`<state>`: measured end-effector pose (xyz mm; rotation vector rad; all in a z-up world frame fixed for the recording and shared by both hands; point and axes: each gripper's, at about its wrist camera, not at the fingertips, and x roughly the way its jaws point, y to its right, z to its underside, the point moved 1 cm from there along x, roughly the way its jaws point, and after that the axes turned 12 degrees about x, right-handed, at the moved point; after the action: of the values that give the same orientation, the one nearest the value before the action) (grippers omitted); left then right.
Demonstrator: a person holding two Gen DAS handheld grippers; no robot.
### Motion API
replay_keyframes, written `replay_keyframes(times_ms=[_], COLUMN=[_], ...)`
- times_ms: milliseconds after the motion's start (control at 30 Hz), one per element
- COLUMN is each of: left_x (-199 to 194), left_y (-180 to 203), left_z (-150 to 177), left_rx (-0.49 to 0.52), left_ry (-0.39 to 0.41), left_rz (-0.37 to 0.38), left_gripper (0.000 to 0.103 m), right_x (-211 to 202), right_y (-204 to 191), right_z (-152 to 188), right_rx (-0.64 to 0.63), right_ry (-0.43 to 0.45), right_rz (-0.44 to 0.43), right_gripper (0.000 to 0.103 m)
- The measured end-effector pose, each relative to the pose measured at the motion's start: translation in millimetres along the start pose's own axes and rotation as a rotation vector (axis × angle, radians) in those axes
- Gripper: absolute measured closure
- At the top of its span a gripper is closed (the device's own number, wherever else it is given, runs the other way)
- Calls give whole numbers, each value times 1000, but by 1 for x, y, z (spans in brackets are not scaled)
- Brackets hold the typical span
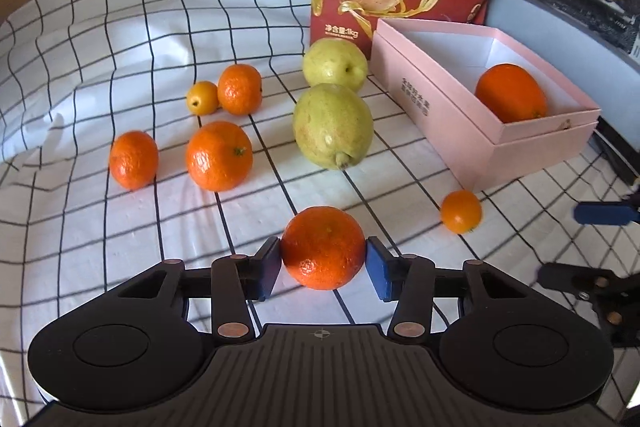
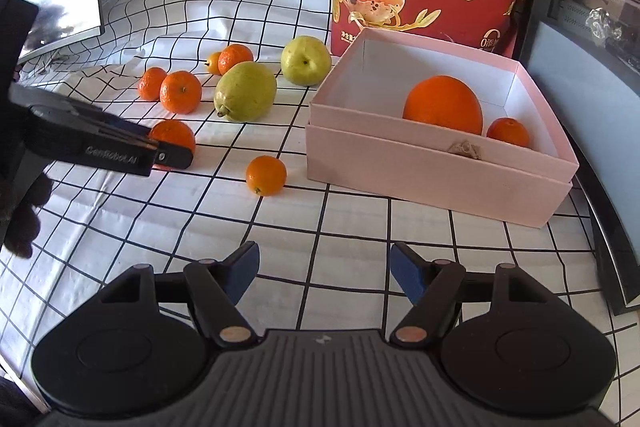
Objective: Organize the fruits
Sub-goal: 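Grasp a small tangerine with the right tool while the left tool holds its tangerine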
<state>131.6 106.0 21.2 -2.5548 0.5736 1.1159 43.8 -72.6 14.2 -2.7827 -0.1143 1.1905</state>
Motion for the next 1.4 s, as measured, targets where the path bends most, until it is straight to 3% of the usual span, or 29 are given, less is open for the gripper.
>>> replay_keyframes(times_ms=[367,633,833,967,1400], left_x=[-47,-60,-64,-63,-47], left_y=[-1,-4,-4,-1,32], left_z=[37,60,63,61,35], left_rx=[-122,-180,-176,-165,-43], left_ry=[3,-26,-33,-33,-17], left_rz=[18,1,0,12,143], left_gripper=[52,52,52,52,52], right_x=[15,38,56,61,15], right_y=[-30,-54,-56,-53,-33], right_z=[-13,-25,-31,-32,-21], right_rx=[-76,-140,-147,-140,-92], right_ry=[29,35,23,7,11], right_rz=[-80,-105,-65,-48,-49], right_gripper=[31,45,56,74,75])
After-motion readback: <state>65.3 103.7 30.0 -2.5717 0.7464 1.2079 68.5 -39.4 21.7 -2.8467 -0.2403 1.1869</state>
